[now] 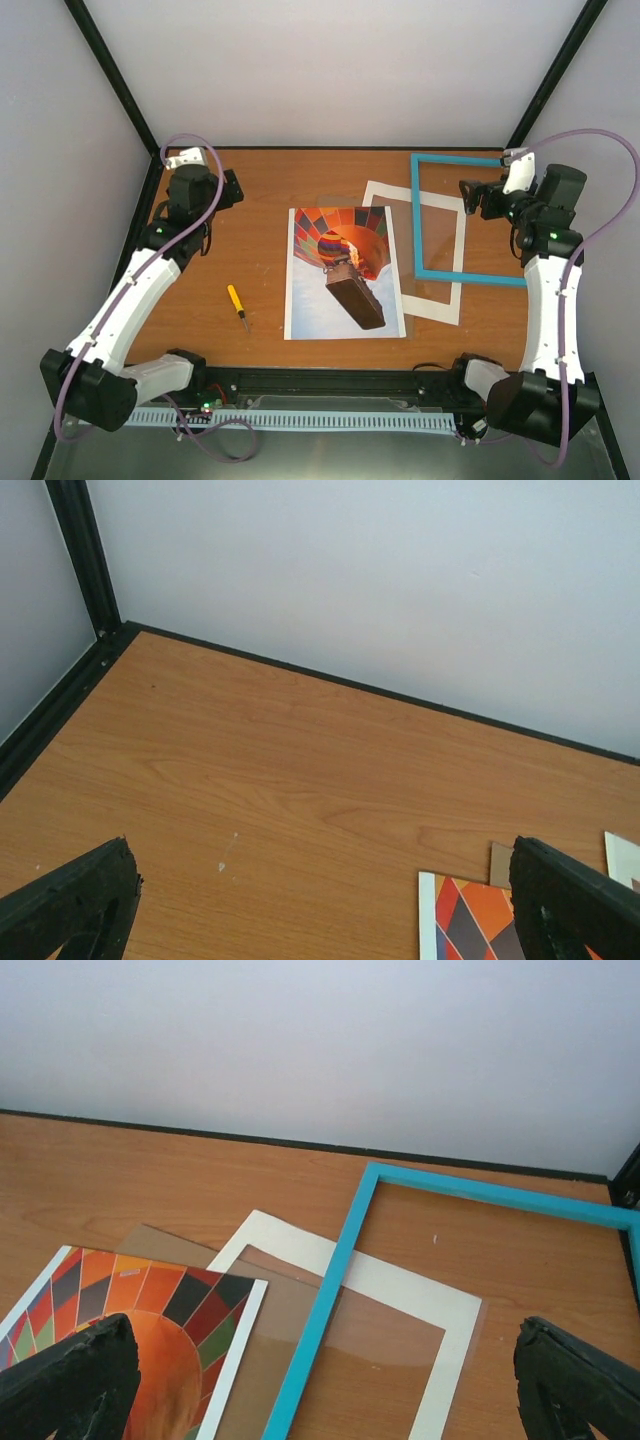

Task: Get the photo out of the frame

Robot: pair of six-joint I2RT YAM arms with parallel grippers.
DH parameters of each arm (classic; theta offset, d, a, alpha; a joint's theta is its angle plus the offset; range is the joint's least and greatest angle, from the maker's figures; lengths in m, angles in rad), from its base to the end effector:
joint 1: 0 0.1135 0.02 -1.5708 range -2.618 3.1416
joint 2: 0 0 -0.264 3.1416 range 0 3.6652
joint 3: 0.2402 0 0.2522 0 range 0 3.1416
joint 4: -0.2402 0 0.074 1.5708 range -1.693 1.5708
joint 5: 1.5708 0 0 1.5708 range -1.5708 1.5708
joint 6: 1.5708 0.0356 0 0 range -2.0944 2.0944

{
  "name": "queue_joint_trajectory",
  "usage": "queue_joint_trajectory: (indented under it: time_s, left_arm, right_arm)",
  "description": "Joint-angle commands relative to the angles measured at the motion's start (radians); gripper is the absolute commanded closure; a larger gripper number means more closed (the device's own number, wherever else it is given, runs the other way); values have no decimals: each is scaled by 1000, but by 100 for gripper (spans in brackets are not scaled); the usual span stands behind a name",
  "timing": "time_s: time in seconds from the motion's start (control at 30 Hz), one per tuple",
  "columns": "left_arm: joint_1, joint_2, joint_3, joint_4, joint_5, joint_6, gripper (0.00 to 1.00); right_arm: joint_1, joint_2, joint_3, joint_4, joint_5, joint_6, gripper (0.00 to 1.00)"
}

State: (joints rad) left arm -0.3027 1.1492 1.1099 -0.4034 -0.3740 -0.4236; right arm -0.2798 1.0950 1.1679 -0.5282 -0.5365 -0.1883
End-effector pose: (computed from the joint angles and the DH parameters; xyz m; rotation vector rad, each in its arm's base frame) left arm 0.2481 -0.0639 0.3588 -0.3540 1.9503 -0.0942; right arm 0.2289 -0.0468 0.3799 -0.2433 1.9508 0.2378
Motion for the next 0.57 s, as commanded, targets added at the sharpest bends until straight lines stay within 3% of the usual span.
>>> queue_joint_trajectory:
  time_s: [0.0,0.53]
  left_arm:
    - [7,-41,24,31,-37,-13,0]
    - [7,11,19,10,-85,-2,0]
  right_arm:
    - [1,23,-20,59,29,85,0]
    - [1,36,-28,75,-3,84,0]
